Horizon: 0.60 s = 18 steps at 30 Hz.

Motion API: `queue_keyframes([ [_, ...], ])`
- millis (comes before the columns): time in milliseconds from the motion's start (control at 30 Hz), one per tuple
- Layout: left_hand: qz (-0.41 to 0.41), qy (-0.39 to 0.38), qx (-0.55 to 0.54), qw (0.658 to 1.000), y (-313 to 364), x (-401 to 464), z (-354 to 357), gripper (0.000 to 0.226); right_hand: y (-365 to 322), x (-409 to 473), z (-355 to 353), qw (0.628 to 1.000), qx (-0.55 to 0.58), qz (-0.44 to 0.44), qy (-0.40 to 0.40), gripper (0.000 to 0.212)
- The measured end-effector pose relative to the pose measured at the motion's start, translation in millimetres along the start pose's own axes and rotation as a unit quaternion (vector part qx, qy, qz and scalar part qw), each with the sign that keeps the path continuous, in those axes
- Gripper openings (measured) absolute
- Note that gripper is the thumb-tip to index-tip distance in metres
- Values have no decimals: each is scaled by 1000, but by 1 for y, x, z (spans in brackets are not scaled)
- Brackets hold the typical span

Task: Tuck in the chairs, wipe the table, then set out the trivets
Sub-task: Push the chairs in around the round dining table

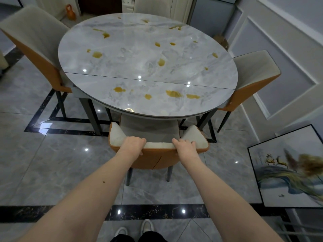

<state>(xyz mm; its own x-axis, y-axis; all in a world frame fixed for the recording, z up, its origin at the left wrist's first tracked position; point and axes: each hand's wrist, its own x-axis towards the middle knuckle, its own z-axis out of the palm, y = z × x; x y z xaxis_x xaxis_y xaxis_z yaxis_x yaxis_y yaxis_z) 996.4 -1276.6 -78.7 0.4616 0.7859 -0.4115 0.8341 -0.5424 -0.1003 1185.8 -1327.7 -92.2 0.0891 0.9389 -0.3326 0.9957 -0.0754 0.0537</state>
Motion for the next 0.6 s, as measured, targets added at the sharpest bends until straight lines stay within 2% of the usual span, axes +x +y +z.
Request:
queue_keyframes([
  [67,-2,0,-2,1000,0,1,0,32,6,-1,-1,1000,20,-11,1,36],
  [233,-8,3,-13,1000,0,0,2,32,12,-7,5,998,31,-25,39,43],
  [333,-13,4,-18,1000,0,-1,4,32,7,-6,4,999,16,-11,29,36],
  [600,-25,-15,-22,999,1,-1,4,33,4,-3,7,1000,3,2,24,37],
])
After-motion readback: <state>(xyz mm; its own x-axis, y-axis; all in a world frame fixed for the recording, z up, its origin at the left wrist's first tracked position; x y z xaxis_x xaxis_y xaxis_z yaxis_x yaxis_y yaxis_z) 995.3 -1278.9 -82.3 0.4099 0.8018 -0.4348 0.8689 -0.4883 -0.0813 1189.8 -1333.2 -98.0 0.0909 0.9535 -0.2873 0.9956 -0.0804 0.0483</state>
